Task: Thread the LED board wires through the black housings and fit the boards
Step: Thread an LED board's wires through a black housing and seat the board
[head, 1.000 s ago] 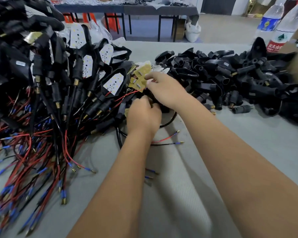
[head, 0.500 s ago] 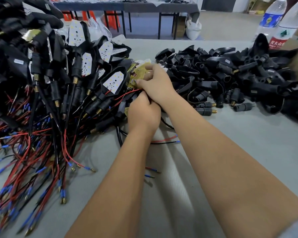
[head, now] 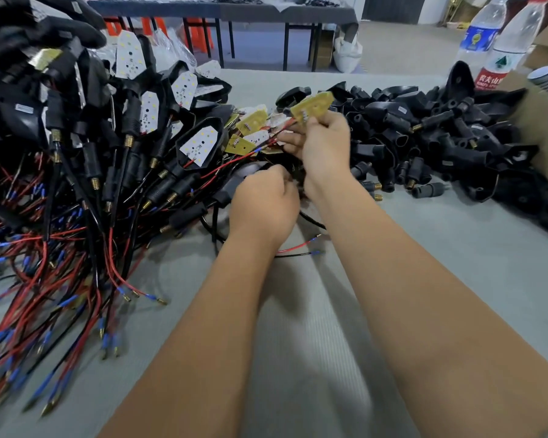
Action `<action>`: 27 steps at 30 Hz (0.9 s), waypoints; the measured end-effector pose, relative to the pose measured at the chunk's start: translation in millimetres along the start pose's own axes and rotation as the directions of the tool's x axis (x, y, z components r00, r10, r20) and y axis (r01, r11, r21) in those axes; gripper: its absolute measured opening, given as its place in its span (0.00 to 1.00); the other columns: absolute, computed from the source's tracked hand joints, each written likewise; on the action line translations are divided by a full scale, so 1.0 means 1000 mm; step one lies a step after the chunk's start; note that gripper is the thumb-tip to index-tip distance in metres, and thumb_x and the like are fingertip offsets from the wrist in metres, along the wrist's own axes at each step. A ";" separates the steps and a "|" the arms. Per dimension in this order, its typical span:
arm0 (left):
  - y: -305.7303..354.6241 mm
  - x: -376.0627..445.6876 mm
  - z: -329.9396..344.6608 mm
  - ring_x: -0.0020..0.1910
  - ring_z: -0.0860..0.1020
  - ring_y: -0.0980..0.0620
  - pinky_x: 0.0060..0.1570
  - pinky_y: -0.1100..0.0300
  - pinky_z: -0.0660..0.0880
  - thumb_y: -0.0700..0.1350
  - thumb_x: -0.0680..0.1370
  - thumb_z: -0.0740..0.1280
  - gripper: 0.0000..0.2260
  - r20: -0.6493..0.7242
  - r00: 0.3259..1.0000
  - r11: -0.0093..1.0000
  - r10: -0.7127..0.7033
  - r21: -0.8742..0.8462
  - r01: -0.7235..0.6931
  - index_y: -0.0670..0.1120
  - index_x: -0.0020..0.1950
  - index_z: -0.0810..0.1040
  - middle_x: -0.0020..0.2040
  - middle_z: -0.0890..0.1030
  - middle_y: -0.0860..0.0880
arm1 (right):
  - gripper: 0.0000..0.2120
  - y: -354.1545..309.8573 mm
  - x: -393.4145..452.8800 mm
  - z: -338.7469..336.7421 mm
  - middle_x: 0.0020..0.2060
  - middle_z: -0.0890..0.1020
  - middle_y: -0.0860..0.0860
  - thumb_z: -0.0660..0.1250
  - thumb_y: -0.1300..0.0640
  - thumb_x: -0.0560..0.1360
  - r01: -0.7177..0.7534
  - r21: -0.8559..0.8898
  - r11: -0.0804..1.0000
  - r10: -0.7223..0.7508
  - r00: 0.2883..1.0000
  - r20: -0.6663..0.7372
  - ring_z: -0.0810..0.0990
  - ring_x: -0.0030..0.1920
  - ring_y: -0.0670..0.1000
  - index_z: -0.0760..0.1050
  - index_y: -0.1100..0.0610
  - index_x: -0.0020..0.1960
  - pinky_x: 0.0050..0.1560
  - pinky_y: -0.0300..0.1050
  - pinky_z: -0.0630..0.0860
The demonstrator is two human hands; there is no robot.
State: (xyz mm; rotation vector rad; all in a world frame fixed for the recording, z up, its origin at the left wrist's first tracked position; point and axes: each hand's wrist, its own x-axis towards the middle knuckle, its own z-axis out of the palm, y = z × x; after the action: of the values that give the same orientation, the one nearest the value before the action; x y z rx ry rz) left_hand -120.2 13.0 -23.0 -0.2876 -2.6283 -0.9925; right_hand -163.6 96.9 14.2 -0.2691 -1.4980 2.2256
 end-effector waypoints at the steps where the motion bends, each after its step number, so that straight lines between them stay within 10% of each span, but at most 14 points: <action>1: 0.002 -0.002 0.000 0.51 0.77 0.41 0.45 0.52 0.73 0.43 0.78 0.58 0.12 0.022 0.999 0.999 0.034 0.042 -0.035 0.44 0.52 0.80 0.48 0.83 0.43 | 0.07 -0.005 0.002 -0.007 0.47 0.78 0.61 0.49 0.65 0.83 0.016 0.049 0.999 -0.014 0.999 -0.045 0.81 0.29 0.48 0.64 0.59 0.55 0.29 0.37 0.76; 9: 0.021 -0.010 -0.013 0.45 0.77 0.43 0.40 0.53 0.68 0.45 0.77 0.57 0.11 -0.295 0.940 0.985 0.171 0.042 -0.166 0.47 0.50 0.79 0.46 0.81 0.47 | 0.05 -0.036 -0.007 -0.091 0.36 0.78 0.57 0.52 0.65 0.82 0.096 0.202 0.975 -0.019 0.936 -0.351 0.82 0.28 0.50 0.66 0.60 0.52 0.30 0.39 0.76; 16: 0.020 -0.014 0.016 0.71 0.64 0.45 0.71 0.46 0.57 0.48 0.82 0.56 0.18 0.097 0.945 0.869 0.312 0.373 -0.325 0.50 0.73 0.67 0.69 0.74 0.50 | 0.10 -0.034 -0.042 -0.129 0.34 0.80 0.55 0.57 0.63 0.82 -0.041 0.419 0.907 0.146 0.964 -0.222 0.82 0.32 0.50 0.70 0.64 0.61 0.32 0.39 0.77; 20: 0.026 -0.009 0.014 0.54 0.77 0.42 0.58 0.49 0.65 0.45 0.84 0.54 0.13 0.071 0.926 0.847 0.371 0.384 -0.368 0.47 0.63 0.75 0.53 0.82 0.46 | 0.07 -0.037 -0.053 -0.131 0.37 0.81 0.55 0.59 0.60 0.81 -0.063 0.438 0.897 0.114 0.989 -0.091 0.82 0.34 0.50 0.73 0.62 0.52 0.37 0.39 0.78; 27: 0.028 -0.011 0.014 0.52 0.78 0.40 0.48 0.48 0.69 0.46 0.85 0.53 0.13 0.045 0.944 0.901 0.327 0.285 -0.326 0.46 0.61 0.76 0.52 0.82 0.45 | 0.10 -0.026 -0.051 -0.122 0.37 0.80 0.53 0.63 0.58 0.81 0.042 0.188 0.981 -0.017 0.991 -0.132 0.79 0.33 0.47 0.78 0.62 0.46 0.36 0.36 0.75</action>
State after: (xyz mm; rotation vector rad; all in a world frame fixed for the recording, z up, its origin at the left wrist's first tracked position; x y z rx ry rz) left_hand -104.6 42.5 -20.2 -0.6287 -2.5588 -0.4908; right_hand -64.1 182.9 -13.7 -0.3214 -1.2046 2.2619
